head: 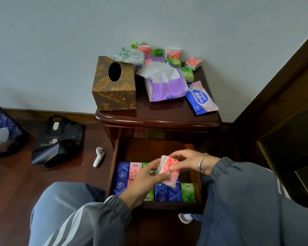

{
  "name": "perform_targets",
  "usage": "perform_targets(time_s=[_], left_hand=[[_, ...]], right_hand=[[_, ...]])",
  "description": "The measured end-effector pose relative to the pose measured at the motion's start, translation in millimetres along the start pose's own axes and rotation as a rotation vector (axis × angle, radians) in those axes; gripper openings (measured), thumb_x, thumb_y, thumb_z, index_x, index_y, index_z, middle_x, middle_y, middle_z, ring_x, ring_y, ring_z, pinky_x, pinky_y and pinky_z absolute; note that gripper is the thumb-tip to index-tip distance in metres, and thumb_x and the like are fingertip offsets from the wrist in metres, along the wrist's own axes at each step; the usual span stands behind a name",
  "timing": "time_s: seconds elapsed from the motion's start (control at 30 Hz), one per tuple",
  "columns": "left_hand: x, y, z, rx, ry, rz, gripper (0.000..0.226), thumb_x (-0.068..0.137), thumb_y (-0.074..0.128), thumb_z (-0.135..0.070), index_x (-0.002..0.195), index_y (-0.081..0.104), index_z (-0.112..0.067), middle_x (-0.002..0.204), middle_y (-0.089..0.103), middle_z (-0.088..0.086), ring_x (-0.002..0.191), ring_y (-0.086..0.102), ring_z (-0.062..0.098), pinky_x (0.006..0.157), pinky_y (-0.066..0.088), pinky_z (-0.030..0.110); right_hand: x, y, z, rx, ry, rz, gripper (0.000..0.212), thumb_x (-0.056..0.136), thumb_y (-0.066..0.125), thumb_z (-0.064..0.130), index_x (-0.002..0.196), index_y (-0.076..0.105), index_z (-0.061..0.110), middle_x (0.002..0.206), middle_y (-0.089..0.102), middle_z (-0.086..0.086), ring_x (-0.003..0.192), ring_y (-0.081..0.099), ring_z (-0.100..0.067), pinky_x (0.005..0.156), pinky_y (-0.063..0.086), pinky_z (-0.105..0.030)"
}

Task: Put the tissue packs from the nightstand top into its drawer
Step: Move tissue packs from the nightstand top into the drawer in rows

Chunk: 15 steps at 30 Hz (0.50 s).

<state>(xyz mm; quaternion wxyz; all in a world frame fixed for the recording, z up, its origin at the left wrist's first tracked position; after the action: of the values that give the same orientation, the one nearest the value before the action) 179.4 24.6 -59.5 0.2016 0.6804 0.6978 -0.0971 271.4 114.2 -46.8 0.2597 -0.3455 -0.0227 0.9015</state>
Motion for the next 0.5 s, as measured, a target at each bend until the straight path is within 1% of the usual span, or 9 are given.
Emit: perform_targets(time_s=[0.03, 0.07, 0.13, 0.17, 0.2, 0.27, 0.37, 0.43, 0.5], left_hand=[[4, 2, 3, 0.071, -0.019, -0.006, 0.062, 0.08, 0.076, -0.029, 0.136, 0.05, -0.031, 0.117, 0.063, -0.006, 0.103, 0.065, 0.009, 0.079, 0.052, 0.018], [8, 2, 7, 0.168, -0.041, -0.021, 0.068, 0.08, 0.075, -0.034, 0.14, 0.044, -0.029, 0.119, 0.06, -0.01, 0.108, 0.06, 0.007, 0.081, 0.048, 0.016], [14, -14, 13, 0.394, -0.057, -0.128, 0.075, 0.08, 0.074, -0.04, 0.144, 0.037, -0.024, 0.129, 0.05, -0.011, 0.124, 0.047, 0.01, 0.094, 0.041, 0.021], [14, -31, 11, 0.497, -0.038, -0.227, 0.074, 0.081, 0.073, -0.037, 0.144, 0.039, -0.02, 0.135, 0.047, -0.005, 0.13, 0.042, 0.014, 0.102, 0.038, 0.025], [11, -51, 8, 0.575, -0.009, -0.343, 0.069, 0.083, 0.072, -0.032, 0.142, 0.042, -0.015, 0.139, 0.046, 0.0, 0.132, 0.041, 0.018, 0.107, 0.035, 0.028], [-2, -95, 4, 0.671, 0.019, -0.571, 0.059, 0.083, 0.07, -0.018, 0.136, 0.049, -0.005, 0.136, 0.05, 0.013, 0.128, 0.045, 0.027, 0.107, 0.032, 0.032], [-16, -148, 18, 0.649, -0.086, -0.752, 0.054, 0.081, 0.066, -0.009, 0.132, 0.051, 0.0, 0.129, 0.052, 0.023, 0.12, 0.048, 0.038, 0.102, 0.036, 0.04], [-19, -164, 30, 0.576, -0.163, -0.789, 0.054, 0.083, 0.064, -0.011, 0.133, 0.048, -0.001, 0.131, 0.048, 0.024, 0.12, 0.047, 0.041, 0.101, 0.037, 0.043], [-16, -167, 40, 0.54, -0.208, -0.774, 0.055, 0.085, 0.062, -0.014, 0.136, 0.044, -0.004, 0.135, 0.045, 0.022, 0.122, 0.046, 0.04, 0.104, 0.038, 0.045]], right_hand=[[4, -6, -4, -0.08, 0.003, 0.005, 0.037, 0.071, 0.079, 0.027, 0.104, 0.064, 0.031, 0.109, 0.068, -0.002, 0.101, 0.066, -0.015, 0.083, 0.056, -0.027], [8, -15, -10, -0.172, 0.005, -0.012, 0.035, 0.07, 0.079, 0.027, 0.103, 0.065, 0.031, 0.107, 0.069, 0.0, 0.1, 0.066, -0.013, 0.082, 0.056, -0.025], [16, -44, -20, -0.345, 0.039, -0.13, 0.036, 0.069, 0.081, 0.027, 0.103, 0.067, 0.026, 0.104, 0.07, -0.001, 0.1, 0.065, -0.017, 0.086, 0.054, -0.03], [19, -59, -26, -0.435, 0.072, -0.196, 0.037, 0.069, 0.081, 0.029, 0.103, 0.067, 0.022, 0.103, 0.07, -0.003, 0.098, 0.065, -0.018, 0.085, 0.052, -0.032], [24, -71, -30, -0.55, 0.11, -0.243, 0.038, 0.069, 0.08, 0.031, 0.103, 0.067, 0.019, 0.102, 0.07, -0.004, 0.092, 0.064, -0.018, 0.08, 0.051, -0.03], [32, -84, -36, -0.819, 0.197, -0.288, 0.037, 0.071, 0.076, 0.034, 0.102, 0.066, 0.016, 0.102, 0.069, -0.006, 0.086, 0.062, -0.019, 0.069, 0.045, -0.025], [52, -79, -41, -1.004, 0.282, -0.26, 0.041, 0.074, 0.072, 0.032, 0.108, 0.064, 0.011, 0.11, 0.066, -0.009, 0.098, 0.063, -0.027, 0.077, 0.05, -0.03], [66, -73, -47, -1.046, 0.31, -0.221, 0.043, 0.076, 0.071, 0.03, 0.112, 0.062, 0.008, 0.116, 0.063, -0.011, 0.105, 0.062, -0.029, 0.083, 0.051, -0.032], [75, -68, -54, -1.089, 0.358, -0.167, 0.047, 0.078, 0.072, 0.03, 0.118, 0.06, 0.008, 0.123, 0.06, -0.012, 0.112, 0.059, -0.029, 0.089, 0.05, -0.032]])
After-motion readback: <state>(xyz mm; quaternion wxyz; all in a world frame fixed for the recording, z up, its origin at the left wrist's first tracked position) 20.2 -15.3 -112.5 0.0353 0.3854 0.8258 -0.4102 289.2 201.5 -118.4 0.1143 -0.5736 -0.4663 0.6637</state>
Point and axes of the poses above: each hand's wrist, its own x-axis towards the middle knuckle, its own y-axis out of the palm, z = x × y, the point moved 10 cm from there along x, towards the middle knuckle
